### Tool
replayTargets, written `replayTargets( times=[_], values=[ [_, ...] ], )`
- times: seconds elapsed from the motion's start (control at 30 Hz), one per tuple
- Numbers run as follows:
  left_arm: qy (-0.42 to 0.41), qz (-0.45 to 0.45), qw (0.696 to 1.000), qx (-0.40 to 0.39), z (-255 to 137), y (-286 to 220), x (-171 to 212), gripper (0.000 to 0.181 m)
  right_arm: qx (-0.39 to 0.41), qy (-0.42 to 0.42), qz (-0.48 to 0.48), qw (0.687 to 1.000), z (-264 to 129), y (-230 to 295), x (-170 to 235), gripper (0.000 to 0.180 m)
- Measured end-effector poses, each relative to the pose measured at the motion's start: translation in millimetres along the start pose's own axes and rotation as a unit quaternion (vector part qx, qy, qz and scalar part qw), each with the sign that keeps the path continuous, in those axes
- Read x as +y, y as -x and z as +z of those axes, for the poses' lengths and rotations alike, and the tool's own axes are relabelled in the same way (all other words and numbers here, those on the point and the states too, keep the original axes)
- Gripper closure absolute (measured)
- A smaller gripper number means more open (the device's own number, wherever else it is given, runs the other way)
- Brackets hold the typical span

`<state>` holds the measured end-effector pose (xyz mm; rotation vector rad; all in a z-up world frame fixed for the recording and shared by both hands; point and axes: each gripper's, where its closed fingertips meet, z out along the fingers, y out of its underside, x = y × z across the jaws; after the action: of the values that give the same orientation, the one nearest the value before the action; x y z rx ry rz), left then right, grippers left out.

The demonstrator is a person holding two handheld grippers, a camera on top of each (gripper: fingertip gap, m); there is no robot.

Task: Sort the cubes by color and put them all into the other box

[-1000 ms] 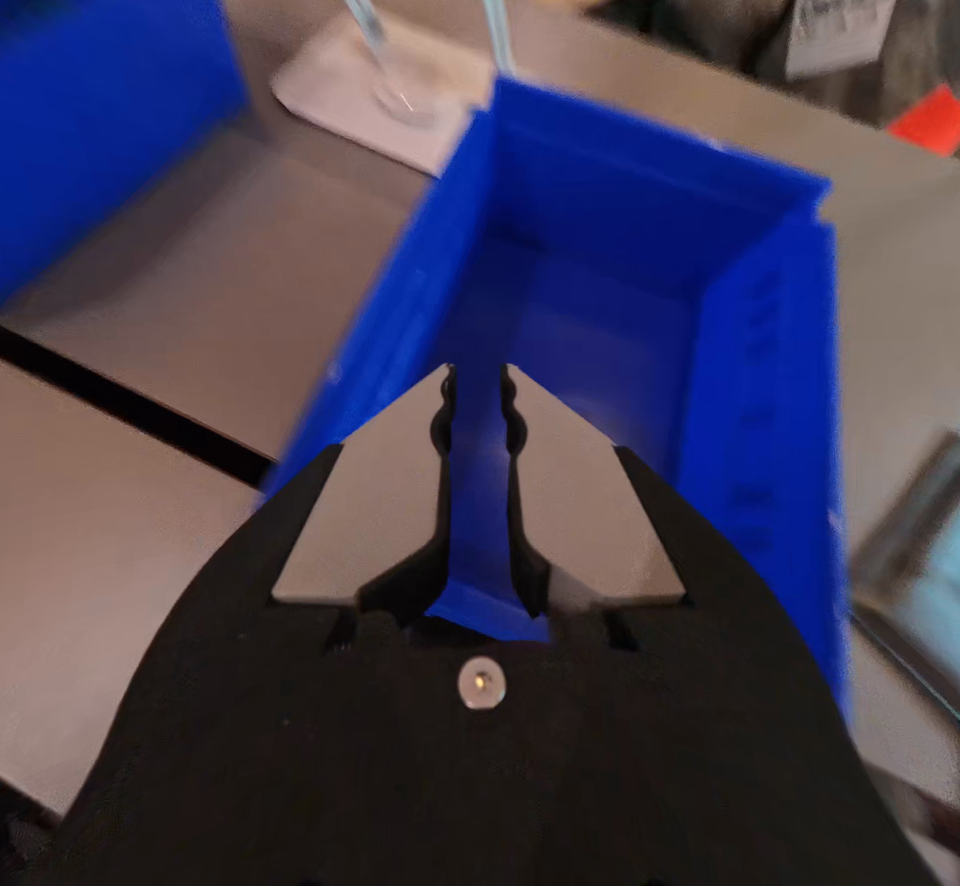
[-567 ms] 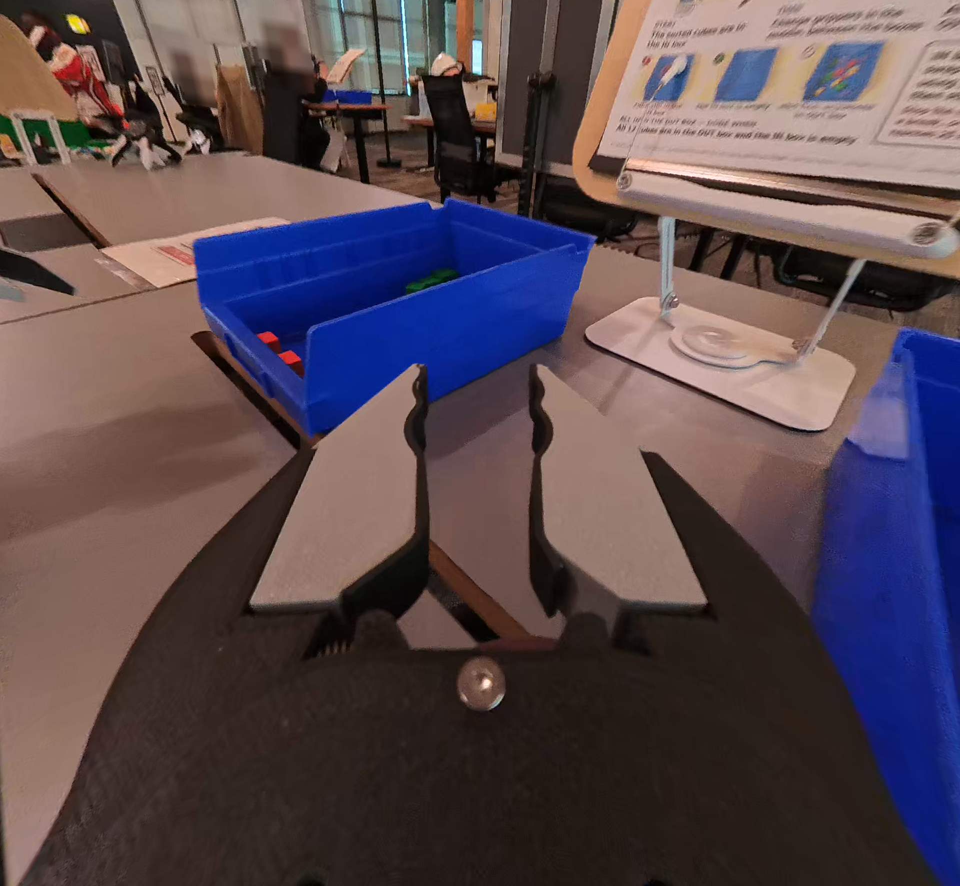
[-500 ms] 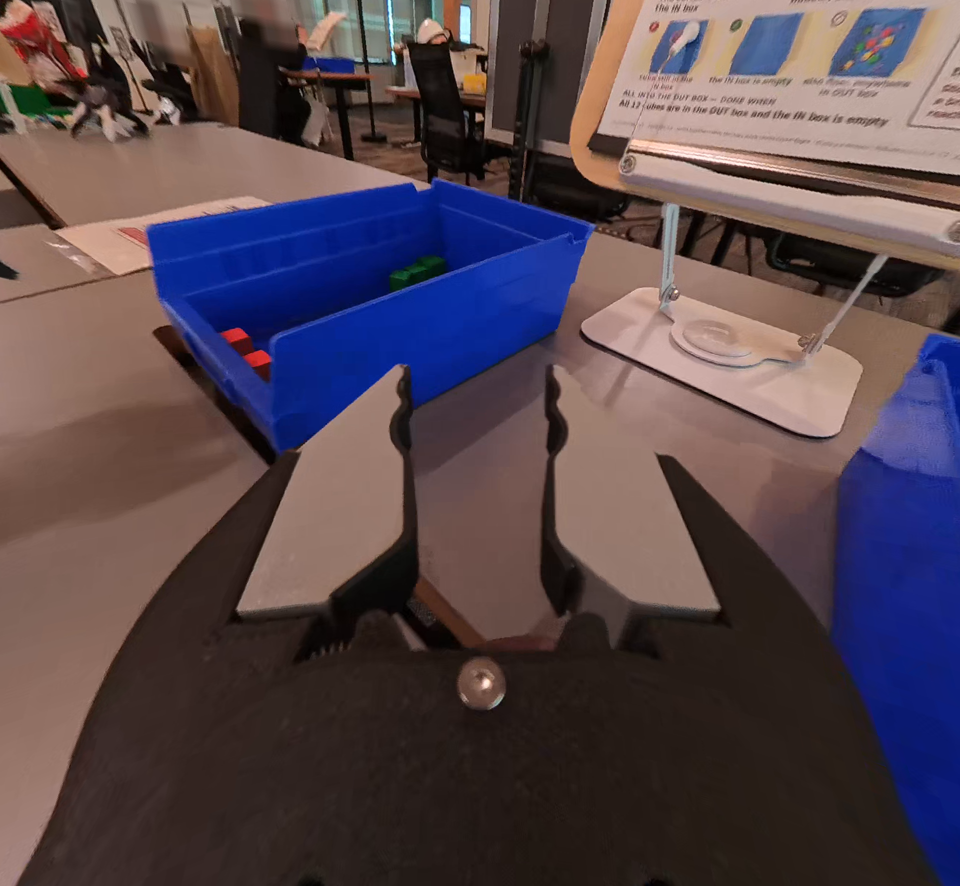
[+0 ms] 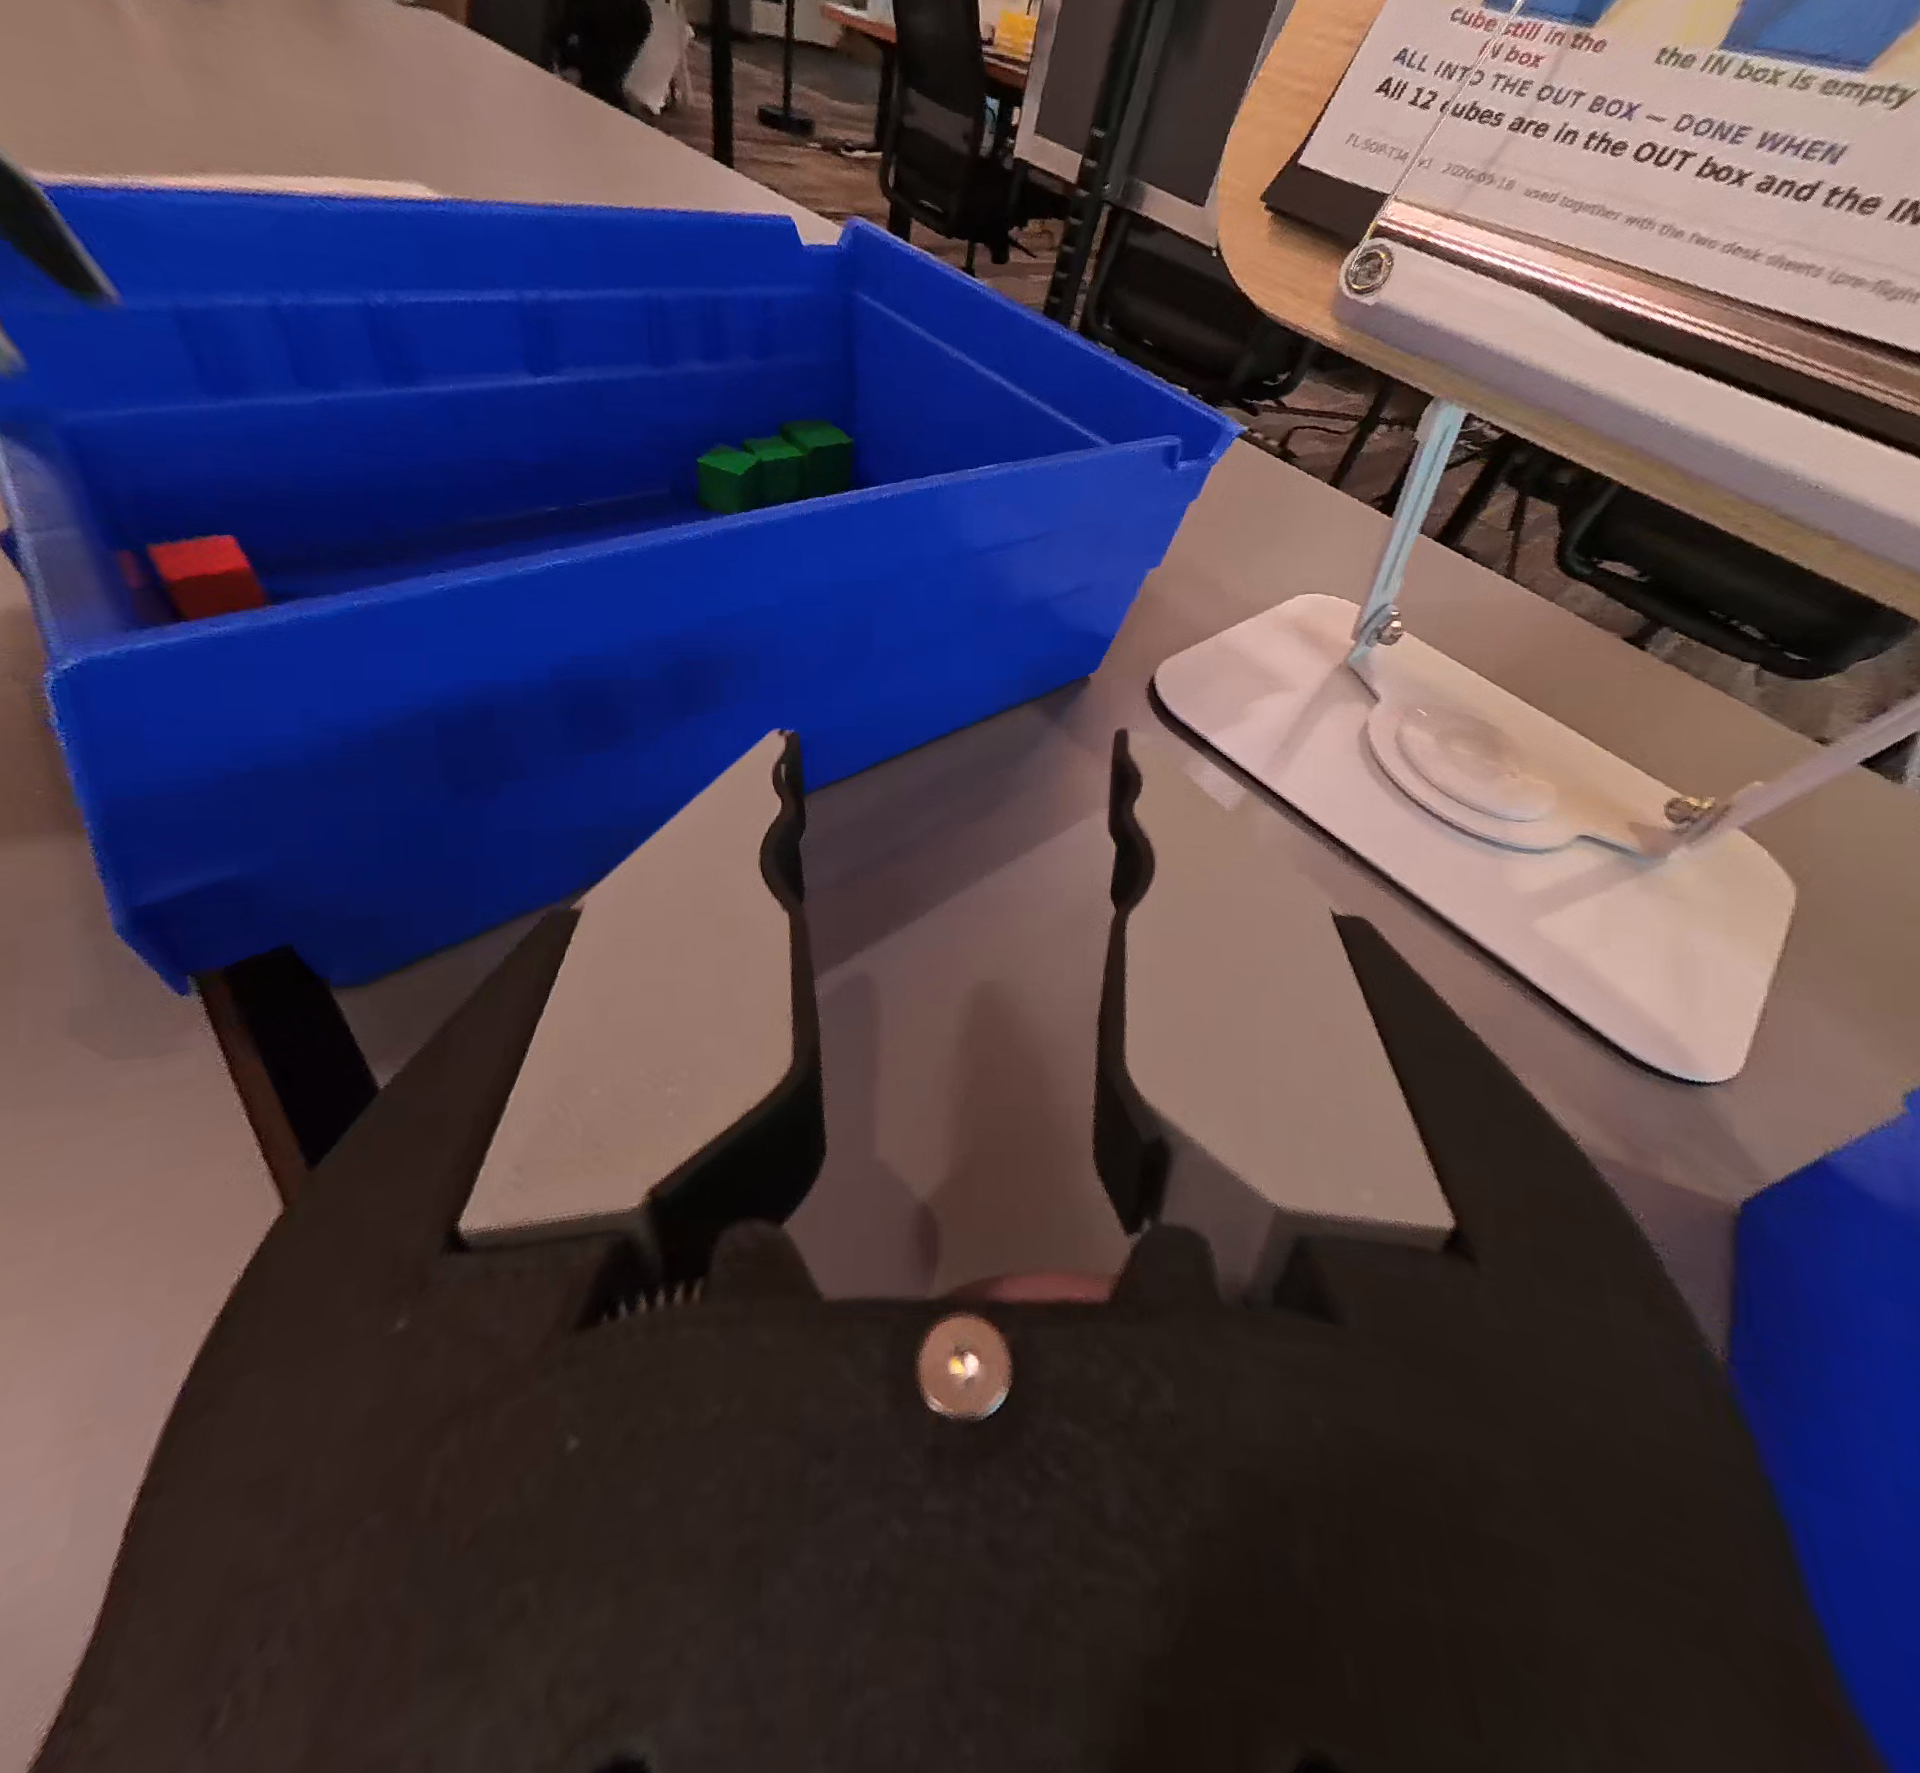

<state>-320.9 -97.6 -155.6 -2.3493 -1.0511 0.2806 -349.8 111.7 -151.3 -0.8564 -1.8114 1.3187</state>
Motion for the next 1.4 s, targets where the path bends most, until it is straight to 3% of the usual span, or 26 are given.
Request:
replayTargets(
  times=[0.13, 0.3, 0.57, 0.67, 0.9, 0.97, 1.13, 1.4],
  values=[
    [0.072, 0.033, 0.997, -0.025, 29, 15, 11, 0.139, -0.020, -0.030, 0.050, 0.998, -2, 8, -7, 0.130],
    [0.114, 0.042, 0.993, 0.003, 42, 19, 17, 0.149, -0.015, -0.064, 0.022, 0.998, -3, 10, -14, 0.138],
    [0.207, 0.107, 0.972, 0.017, 57, 4, 25, 0.135, -0.044, -0.058, 0.040, 0.997, 2, 16, -11, 0.138],
    [0.242, 0.105, 0.964, 0.043, 59, -5, 30, 0.148, -0.039, -0.060, 0.027, 0.997, 0, 17, -13, 0.138],
    [0.309, 0.089, 0.946, 0.046, 71, -8, 40, 0.146, -0.035, -0.071, 0.006, 0.997, -5, 21, -17, 0.139],
    [0.314, 0.071, 0.945, 0.060, 74, -11, 39, 0.142, -0.035, -0.072, -0.004, 0.997, -7, 22, -18, 0.139],
    [0.297, 0.077, 0.950, 0.052, 79, -8, 33, 0.160, -0.029, -0.080, -0.031, 0.996, -11, 25, -22, 0.141],
    [0.198, 0.080, 0.976, 0.047, 75, 2, 6, 0.160, -0.046, -0.061, -0.018, 0.997, -7, 25, -15, 0.143]
  ],
)
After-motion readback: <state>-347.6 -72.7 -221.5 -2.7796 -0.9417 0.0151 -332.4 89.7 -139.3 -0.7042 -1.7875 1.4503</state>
